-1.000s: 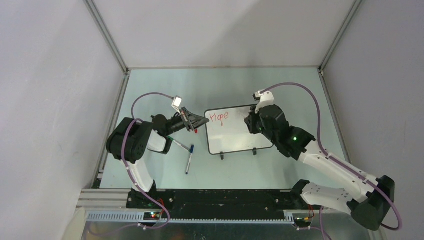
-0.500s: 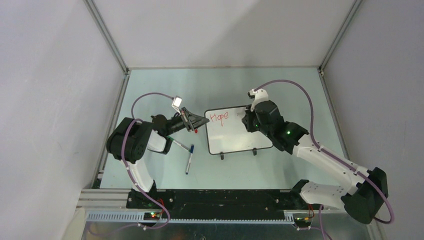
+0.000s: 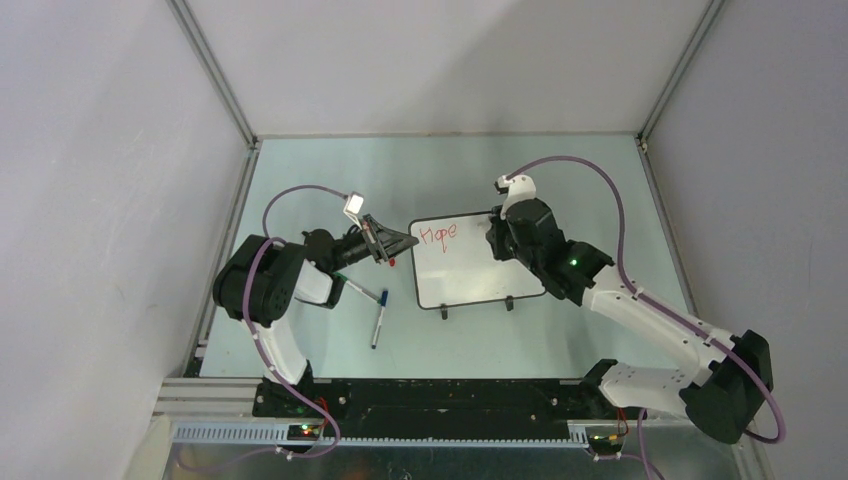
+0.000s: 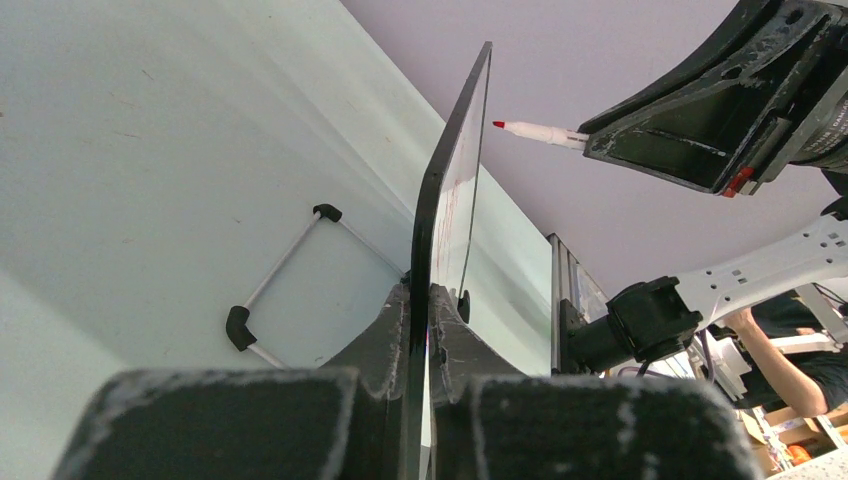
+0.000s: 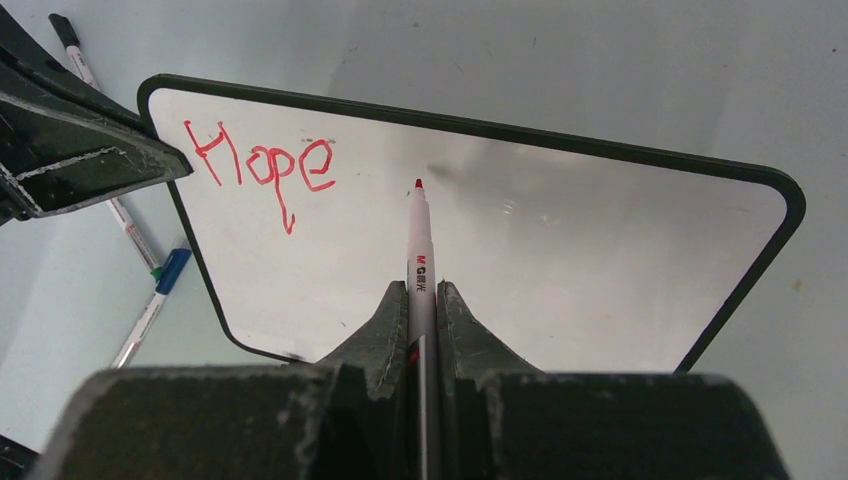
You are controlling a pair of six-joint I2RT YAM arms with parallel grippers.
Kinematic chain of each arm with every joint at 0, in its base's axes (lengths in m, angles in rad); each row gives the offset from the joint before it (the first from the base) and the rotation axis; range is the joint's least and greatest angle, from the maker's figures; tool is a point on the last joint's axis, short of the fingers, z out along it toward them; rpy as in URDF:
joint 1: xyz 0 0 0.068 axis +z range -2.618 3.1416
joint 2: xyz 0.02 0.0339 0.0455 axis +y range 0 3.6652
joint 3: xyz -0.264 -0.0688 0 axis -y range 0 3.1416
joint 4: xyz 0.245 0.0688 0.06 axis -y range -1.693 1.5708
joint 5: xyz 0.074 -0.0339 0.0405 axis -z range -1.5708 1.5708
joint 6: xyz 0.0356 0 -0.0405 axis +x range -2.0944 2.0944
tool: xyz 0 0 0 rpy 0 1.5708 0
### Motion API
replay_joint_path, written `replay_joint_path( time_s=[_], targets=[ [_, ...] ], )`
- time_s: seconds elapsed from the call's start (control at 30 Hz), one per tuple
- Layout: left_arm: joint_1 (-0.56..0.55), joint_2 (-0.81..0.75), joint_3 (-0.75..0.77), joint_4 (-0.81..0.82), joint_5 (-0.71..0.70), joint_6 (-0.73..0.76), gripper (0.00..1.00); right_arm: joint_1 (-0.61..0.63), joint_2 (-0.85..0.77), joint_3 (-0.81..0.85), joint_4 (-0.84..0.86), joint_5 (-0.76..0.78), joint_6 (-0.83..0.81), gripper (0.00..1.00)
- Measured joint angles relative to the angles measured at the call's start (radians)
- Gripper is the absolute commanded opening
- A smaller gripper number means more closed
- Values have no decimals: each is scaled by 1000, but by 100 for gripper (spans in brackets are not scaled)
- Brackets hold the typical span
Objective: Write a sentence on the whiteboard
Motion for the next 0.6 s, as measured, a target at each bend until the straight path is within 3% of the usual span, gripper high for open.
replay_joint_path(
  time_s=[0.6],
  targets=[
    [0, 0, 0, 0, 0, 0, 0, 7, 36, 5, 7, 11, -13, 0]
  ],
)
